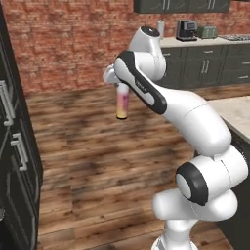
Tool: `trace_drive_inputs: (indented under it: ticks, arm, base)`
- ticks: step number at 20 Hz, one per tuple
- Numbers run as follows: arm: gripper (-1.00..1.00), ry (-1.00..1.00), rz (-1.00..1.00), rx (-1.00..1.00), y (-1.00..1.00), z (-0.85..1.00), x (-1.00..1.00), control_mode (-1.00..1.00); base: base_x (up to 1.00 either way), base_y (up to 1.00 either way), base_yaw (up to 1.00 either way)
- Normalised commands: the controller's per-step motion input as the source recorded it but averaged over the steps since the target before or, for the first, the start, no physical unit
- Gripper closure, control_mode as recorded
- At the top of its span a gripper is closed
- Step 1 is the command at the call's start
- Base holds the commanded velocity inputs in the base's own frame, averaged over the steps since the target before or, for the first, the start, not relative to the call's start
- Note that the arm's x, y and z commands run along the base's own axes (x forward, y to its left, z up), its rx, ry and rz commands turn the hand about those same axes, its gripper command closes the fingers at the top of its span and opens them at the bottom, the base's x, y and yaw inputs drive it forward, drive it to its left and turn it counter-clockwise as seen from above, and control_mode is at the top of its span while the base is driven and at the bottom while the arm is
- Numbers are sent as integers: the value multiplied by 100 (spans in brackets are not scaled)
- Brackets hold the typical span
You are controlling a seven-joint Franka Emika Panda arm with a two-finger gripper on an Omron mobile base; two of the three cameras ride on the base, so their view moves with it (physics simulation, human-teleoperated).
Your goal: Place the large bottle from the dining counter next to the other large bottle outside the sink, and place the small bottle from the dining counter next to the other small bottle inside the sink.
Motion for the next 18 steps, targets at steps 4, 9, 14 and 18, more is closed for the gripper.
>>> trace_drive_inputs:
  ticks: [4,9,14,18]
  arm:
    - [100,0,0,0,0,0,0,100]
    - [100,0,0,0,0,0,0,100]
    - [100,0,0,0,0,0,0,100]
    - [100,0,0,0,0,0,0,100]
  base:
    - [100,29,-5]
    - [100,17,-5]
    - [100,15,-6]
    - [100,13,-7]
